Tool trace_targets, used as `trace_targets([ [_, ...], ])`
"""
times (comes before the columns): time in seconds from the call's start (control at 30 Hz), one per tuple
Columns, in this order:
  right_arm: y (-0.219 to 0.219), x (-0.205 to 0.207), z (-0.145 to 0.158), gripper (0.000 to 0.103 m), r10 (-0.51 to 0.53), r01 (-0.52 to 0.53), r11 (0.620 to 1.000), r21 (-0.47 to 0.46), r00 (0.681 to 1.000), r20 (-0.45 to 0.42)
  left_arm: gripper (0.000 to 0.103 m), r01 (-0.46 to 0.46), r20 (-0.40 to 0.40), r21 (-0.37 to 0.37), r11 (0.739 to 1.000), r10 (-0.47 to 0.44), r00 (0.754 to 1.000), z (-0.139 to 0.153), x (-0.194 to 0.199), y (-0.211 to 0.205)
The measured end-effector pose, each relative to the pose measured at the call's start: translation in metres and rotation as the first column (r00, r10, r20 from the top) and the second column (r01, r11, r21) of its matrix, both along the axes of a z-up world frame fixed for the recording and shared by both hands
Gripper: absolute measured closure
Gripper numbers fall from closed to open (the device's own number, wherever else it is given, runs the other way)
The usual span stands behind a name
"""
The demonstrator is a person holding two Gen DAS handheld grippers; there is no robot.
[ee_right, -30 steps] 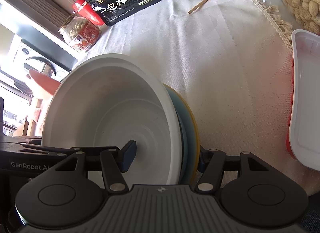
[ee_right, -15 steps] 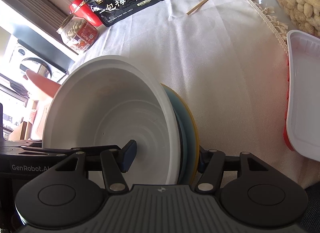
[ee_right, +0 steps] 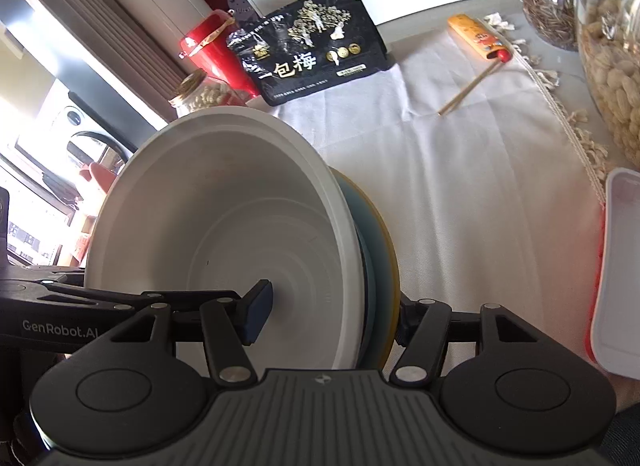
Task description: Organize plates and bowls
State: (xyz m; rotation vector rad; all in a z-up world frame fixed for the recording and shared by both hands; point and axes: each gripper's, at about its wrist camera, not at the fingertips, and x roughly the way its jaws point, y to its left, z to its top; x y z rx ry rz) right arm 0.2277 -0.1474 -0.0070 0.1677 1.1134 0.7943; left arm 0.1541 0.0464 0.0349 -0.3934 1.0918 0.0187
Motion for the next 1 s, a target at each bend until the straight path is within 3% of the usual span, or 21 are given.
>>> trace_targets([
  [0.2, 0.074, -0.003, 0.007, 0.042, 0.098, -0.096, 0.993, 0.069, 0.995, -0.021, 0.040, -0.086, -0.015, 0.055, 0.995, 0.087, 0.996, 0.014, -0.022, 0.062],
  [0.33, 0.116, -0.002, -0.018, 0.042, 0.125, -0.120, 0.991, 0.052, 0.987, -0.097, 0.040, -0.135, -0.045, 0.035, 0.990, 0.137, 0.990, -0.011, -0.026, 0.099],
  [0.5, 0.144, -0.001, -0.054, 0.043, 0.116, -0.123, 0.992, -0.031, 0.976, -0.184, 0.041, -0.131, -0.111, -0.032, 0.991, 0.127, 0.986, -0.053, -0.026, 0.125],
  [0.77, 0.163, -0.011, -0.052, 0.040, 0.153, -0.164, 0.973, -0.161, 0.985, -0.077, 0.049, -0.102, -0.094, -0.095, 0.990, 0.093, 0.991, -0.069, -0.032, 0.143],
  [0.87, 0.170, -0.008, -0.050, 0.037, 0.166, -0.180, 0.965, -0.192, 0.982, -0.090, 0.057, -0.106, -0.094, -0.099, 0.989, 0.097, 0.991, -0.070, -0.033, 0.148],
  [1.0, 0.173, -0.009, -0.049, 0.035, 0.158, -0.174, 0.963, -0.205, 0.983, -0.092, 0.059, -0.103, -0.090, -0.094, 0.990, 0.094, 0.991, -0.070, -0.035, 0.149],
])
